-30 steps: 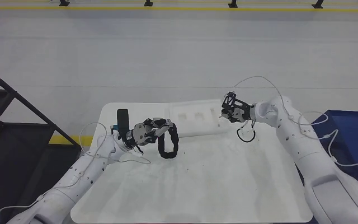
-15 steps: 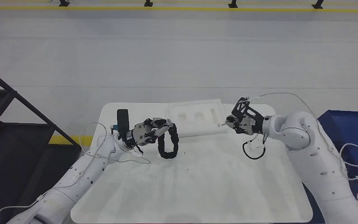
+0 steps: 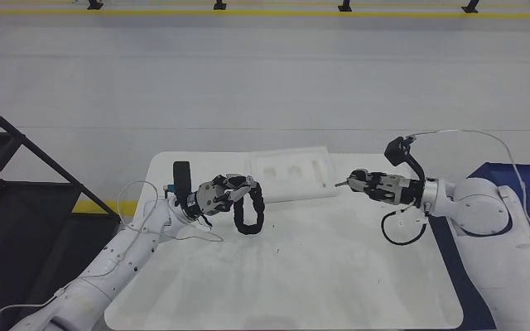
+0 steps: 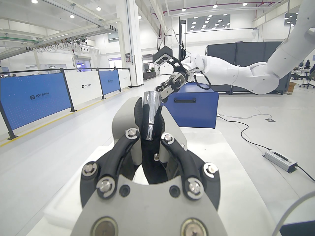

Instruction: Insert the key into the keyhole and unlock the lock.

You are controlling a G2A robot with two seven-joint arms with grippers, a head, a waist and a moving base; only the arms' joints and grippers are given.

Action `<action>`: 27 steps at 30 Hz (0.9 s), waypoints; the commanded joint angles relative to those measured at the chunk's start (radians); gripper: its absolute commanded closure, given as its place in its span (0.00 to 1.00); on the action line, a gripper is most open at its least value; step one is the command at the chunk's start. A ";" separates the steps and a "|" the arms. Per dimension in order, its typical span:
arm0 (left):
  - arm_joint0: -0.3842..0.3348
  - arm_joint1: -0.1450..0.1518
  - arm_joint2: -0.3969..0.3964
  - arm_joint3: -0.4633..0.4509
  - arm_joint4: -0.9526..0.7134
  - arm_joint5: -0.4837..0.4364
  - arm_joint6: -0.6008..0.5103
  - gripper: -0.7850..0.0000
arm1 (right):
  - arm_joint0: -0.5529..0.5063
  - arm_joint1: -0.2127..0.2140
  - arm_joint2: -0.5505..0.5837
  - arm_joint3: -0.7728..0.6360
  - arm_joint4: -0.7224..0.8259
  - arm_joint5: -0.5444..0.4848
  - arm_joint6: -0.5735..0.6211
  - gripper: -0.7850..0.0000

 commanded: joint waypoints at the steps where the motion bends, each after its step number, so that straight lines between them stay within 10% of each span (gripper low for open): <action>1: 0.000 0.000 0.000 0.000 0.000 0.000 0.000 1.00 | -0.011 0.003 0.012 -0.008 0.047 0.013 0.001 1.00; 17: 0.016 -0.002 -0.003 -0.044 0.010 0.037 -0.054 1.00 | 0.007 0.000 -0.052 0.052 0.084 0.106 0.048 1.00; 27: 0.042 -0.044 0.061 -0.088 0.123 0.134 0.031 1.00 | -0.123 0.034 0.092 -0.265 0.017 0.259 0.117 1.00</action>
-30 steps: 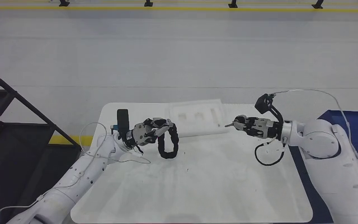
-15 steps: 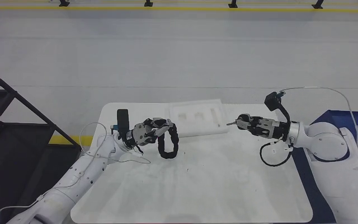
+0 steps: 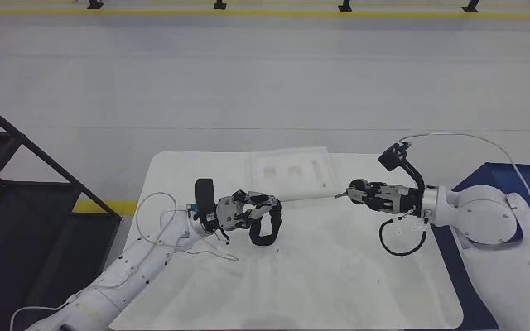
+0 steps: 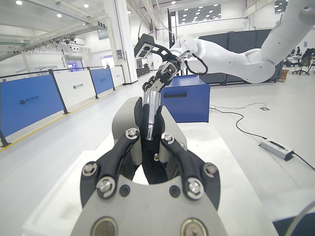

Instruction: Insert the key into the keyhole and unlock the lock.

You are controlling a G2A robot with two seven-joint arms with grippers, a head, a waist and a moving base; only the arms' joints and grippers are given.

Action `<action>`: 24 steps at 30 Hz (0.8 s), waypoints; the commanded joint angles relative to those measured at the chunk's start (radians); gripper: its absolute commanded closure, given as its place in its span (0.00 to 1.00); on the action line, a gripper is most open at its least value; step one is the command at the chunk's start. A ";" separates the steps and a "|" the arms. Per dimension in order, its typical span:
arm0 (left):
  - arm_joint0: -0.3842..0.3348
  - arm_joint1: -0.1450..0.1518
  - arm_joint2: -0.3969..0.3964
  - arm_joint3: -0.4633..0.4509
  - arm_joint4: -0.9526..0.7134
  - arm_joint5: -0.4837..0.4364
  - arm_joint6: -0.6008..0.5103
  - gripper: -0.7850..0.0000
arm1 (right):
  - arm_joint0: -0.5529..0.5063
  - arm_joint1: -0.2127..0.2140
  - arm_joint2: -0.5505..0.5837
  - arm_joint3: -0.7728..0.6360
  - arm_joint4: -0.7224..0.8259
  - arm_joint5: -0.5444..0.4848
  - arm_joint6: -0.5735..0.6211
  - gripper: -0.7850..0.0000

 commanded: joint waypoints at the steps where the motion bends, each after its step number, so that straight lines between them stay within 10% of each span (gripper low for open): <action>1: -0.009 -0.009 0.015 0.008 0.044 0.016 0.047 1.00 | -0.036 0.006 0.049 -0.053 0.056 0.008 0.017 1.00; 24: -0.176 -0.161 0.200 0.196 0.311 0.318 0.286 1.00 | -0.126 0.025 0.103 -0.217 0.204 0.089 0.013 1.00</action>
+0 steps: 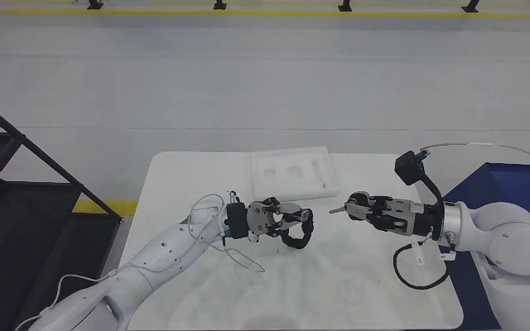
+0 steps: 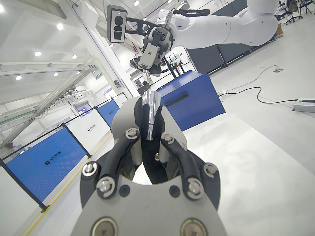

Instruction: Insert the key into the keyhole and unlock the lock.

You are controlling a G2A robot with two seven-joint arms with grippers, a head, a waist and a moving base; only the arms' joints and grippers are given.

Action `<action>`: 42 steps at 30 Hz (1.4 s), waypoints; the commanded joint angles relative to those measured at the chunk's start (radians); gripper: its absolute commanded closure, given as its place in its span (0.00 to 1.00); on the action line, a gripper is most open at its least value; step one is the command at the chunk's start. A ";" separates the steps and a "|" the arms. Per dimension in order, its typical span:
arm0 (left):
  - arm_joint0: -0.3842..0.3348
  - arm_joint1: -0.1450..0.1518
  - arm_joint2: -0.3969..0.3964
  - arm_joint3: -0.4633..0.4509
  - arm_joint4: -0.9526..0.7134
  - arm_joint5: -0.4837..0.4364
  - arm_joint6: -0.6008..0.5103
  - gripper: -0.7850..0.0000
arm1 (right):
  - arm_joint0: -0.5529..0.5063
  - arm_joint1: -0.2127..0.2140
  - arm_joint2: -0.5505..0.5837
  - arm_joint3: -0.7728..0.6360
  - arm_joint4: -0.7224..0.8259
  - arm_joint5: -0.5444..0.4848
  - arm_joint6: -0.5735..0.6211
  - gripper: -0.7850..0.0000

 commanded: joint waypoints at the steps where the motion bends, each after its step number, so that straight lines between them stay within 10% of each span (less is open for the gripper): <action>1: 0.001 0.001 -0.001 -0.001 0.000 -0.003 -0.001 1.00 | 0.000 0.000 0.001 0.000 -0.001 -0.001 0.000 1.00; 19: 0.019 -0.008 -0.016 -0.020 0.000 0.047 -0.040 1.00 | -0.033 0.006 -0.003 -0.165 -0.007 0.198 0.004 1.00; 42: -0.010 -0.140 0.037 0.147 -0.010 0.215 0.033 1.00 | -0.078 0.014 -0.076 -0.300 -0.306 0.447 -0.122 1.00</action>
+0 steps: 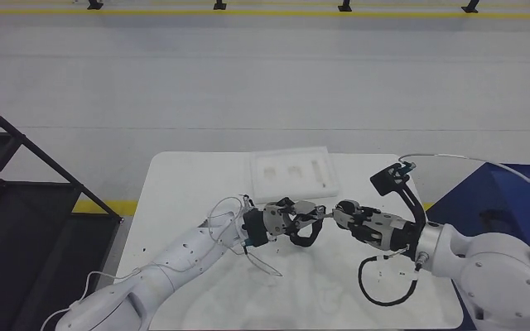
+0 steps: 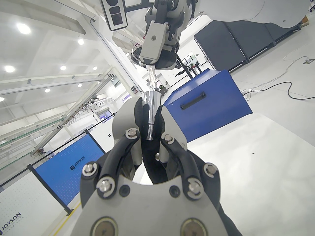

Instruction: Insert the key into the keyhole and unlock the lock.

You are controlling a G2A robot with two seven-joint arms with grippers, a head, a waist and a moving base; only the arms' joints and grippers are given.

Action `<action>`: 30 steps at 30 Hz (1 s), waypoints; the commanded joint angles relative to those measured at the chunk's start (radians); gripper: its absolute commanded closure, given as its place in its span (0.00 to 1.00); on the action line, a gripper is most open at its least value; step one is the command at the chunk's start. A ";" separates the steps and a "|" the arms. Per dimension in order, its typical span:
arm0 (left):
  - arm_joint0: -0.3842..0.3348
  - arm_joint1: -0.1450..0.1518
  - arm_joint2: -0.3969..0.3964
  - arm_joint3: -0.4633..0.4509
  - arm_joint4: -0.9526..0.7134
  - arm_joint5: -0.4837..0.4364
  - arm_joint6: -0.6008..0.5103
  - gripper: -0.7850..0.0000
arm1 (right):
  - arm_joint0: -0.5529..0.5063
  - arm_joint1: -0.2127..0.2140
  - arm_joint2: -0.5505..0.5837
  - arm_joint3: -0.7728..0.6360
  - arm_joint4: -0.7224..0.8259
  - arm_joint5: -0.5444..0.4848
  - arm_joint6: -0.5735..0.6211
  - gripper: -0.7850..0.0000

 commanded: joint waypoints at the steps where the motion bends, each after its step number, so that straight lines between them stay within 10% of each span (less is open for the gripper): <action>1: 0.001 -0.007 -0.002 0.014 -0.006 0.001 0.002 1.00 | 0.004 0.000 -0.005 0.000 -0.011 0.006 -0.011 1.00; 30: 0.006 -0.055 -0.041 0.088 0.023 -0.059 0.044 1.00 | 0.013 0.001 -0.042 0.000 -0.070 0.056 -0.026 1.00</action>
